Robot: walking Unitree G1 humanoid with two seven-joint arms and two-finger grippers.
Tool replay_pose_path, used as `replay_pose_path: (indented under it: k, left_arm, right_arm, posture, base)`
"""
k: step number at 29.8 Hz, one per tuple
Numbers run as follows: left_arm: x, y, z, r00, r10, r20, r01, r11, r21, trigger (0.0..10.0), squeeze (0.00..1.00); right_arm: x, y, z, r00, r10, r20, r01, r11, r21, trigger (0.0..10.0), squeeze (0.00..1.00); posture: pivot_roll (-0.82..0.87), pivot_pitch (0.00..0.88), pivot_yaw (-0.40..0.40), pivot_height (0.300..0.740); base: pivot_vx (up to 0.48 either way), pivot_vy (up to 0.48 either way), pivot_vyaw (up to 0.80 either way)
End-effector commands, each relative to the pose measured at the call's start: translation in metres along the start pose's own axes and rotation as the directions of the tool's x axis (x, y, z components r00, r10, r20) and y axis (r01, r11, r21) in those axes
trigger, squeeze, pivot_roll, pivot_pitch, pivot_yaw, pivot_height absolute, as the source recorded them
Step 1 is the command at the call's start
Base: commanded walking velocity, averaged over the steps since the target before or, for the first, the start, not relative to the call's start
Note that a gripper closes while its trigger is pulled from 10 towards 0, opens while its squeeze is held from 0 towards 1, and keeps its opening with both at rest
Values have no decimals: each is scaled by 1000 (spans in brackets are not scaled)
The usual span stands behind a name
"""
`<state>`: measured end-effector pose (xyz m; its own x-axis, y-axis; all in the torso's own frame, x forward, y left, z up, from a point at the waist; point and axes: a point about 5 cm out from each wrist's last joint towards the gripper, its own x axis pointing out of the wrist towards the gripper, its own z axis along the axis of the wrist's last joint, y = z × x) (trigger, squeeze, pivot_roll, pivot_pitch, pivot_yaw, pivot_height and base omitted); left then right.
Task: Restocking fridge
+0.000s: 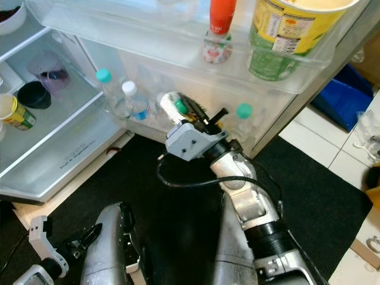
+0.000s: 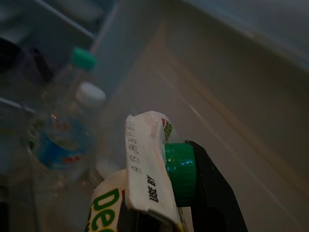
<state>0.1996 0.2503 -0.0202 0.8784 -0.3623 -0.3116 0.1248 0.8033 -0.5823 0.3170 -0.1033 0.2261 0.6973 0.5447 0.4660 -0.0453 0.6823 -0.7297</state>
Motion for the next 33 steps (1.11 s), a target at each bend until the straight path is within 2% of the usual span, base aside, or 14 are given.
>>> replay_pose_path:
  k: [1,6,9,18,19,21,22,23,24,25,26,33]
  left_arm:
    - [-7,5,2,1000,14,-22,-14,1000,1,10000,0]
    - [7,-9,24,998,-57,30,56,998,38,10000,0]
    - [13,-20,32,993,-104,48,102,993,56,10000,0]
    - [7,-23,30,994,-105,28,103,993,53,10000,0]
    - [7,-23,30,994,-102,26,101,994,52,10000,0]
    - [6,-23,29,995,-100,25,99,994,50,10000,0]
    - [6,-23,29,995,-98,24,97,994,49,10000,0]
    - [6,-24,29,995,-96,23,95,994,48,10000,0]
    - [6,-24,29,995,-96,23,95,994,48,10000,0]
    - [6,-24,29,995,-95,23,94,994,47,10000,0]
    - [7,-24,29,995,-93,25,92,995,46,10000,0]
    - [12,-25,27,996,-90,27,89,995,36,10000,0]
  right_arm:
    - [1,-4,0,999,-32,25,33,999,-28,10000,0]
    - [5,-11,-4,998,-56,27,58,997,-51,10000,0]
    - [9,-10,-8,998,-67,16,67,997,-23,10000,0]
    - [5,10,-26,996,-50,-80,55,997,57,10000,0]
    - [4,11,-28,995,-48,-92,54,996,66,10000,86]
    - [3,12,-30,994,-47,-98,54,996,71,10000,86]
    - [1,14,-34,991,-47,-122,58,994,89,10000,255]
    - [-1,16,-37,988,-54,-146,70,991,110,10000,514]
    - [-1,16,-37,988,-54,-146,70,991,110,10000,514]
    - [-2,16,-40,984,-57,-168,79,988,130,10000,812]
    - [-3,15,-40,983,-68,-171,94,984,152,10000,1000]
    - [6,-1,-27,985,-132,-110,154,961,228,10000,1000]
  posture:
    - [130,512,97,537]
    - [142,519,108,537]
    - [142,519,108,537]
    - [154,510,111,537]
    - [154,507,108,537]
    - [154,507,108,537]
    - [154,502,103,537]
    - [152,499,102,537]
    - [152,499,102,537]
    - [150,496,100,537]
    - [147,491,97,537]
    - [128,473,90,537]
  base:
    - [0,0,0]
    - [0,0,0]
    - [0,0,0]
    - [0,0,0]
    - [0,0,0]
    - [0,0,0]
    - [0,0,0]
    - [0,0,0]
    - [0,0,0]
    - [0,0,0]
    - [0,0,0]
    - [0,0,0]
